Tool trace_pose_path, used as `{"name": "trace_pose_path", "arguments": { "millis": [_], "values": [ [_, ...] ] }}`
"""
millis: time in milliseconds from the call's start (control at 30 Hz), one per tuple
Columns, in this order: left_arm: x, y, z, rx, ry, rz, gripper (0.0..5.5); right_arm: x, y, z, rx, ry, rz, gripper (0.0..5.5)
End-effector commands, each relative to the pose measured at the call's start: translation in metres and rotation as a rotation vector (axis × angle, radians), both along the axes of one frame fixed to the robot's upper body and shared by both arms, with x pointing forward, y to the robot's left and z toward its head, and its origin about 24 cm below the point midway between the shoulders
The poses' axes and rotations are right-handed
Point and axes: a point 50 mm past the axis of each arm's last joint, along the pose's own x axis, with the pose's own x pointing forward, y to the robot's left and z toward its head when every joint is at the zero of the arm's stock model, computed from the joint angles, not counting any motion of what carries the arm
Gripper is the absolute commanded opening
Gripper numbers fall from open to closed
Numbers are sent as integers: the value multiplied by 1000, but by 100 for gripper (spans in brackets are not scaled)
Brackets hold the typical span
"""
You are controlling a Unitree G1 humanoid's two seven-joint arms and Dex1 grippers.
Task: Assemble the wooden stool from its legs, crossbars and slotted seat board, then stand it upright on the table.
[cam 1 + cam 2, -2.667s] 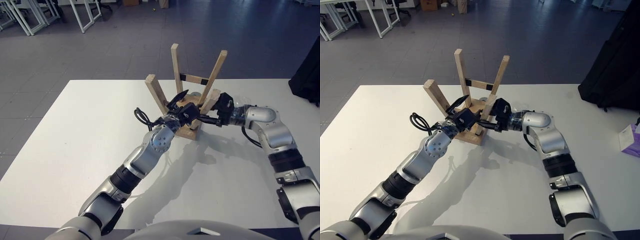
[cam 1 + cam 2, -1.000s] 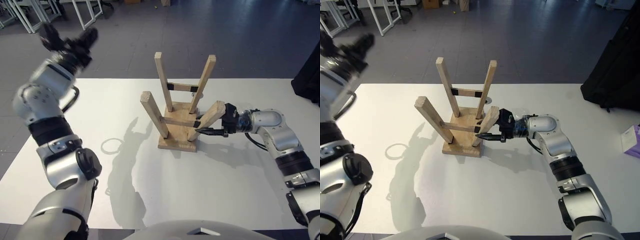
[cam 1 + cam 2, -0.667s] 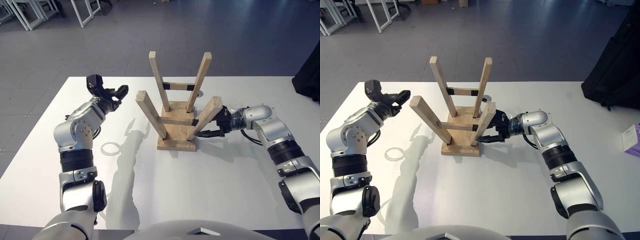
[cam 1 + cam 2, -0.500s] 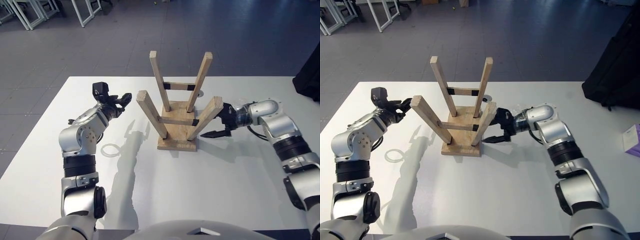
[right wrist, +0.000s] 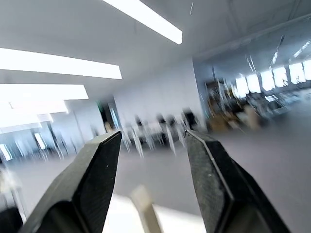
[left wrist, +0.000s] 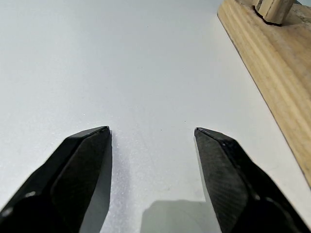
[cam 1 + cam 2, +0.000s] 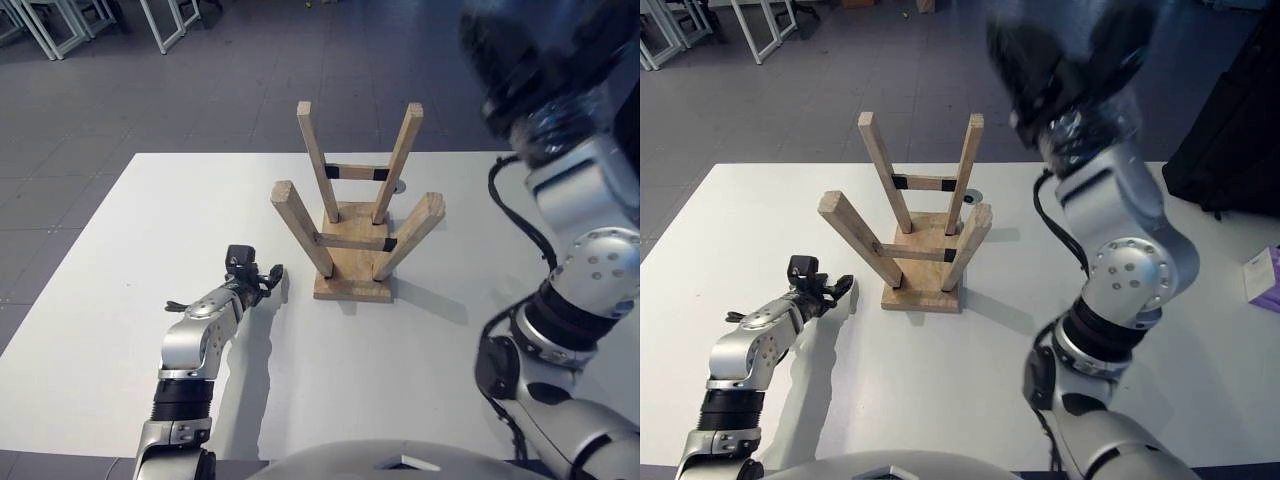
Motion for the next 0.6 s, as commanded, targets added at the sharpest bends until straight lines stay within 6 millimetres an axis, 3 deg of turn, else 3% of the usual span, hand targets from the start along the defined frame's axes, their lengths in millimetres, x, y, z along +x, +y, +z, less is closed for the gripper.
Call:
{"name": "trace_pose_path", "arguments": {
  "millis": [33, 100, 167, 233, 300, 433, 533, 600],
  "values": [
    [7, 1, 11, 22, -70, 2, 324, -3, 6, -4, 30, 74, 43, 238],
    [9, 1, 13, 26, -81, -2, 324, 5, 23, -65, -121, 336, 85, 238],
    [12, -1, 16, 26, -92, -9, 324, 3, 27, -131, -312, 548, 76, 238],
    [16, -4, 19, 24, -103, -19, 324, 0, 30, -160, -406, 611, 61, 238],
    [19, -5, 21, 25, -110, -25, 324, 2, 37, -159, -391, 579, 54, 238],
    [19, -4, 21, 28, -111, -18, 324, 6, 34, -111, -230, 393, 22, 238],
    [15, -1, 16, 28, -96, -6, 324, 4, 3, -66, -143, 246, -70, 238],
    [10, 1, 14, 26, -91, 15, 324, 9, -24, -66, -205, 257, -160, 238]
  ]
}}
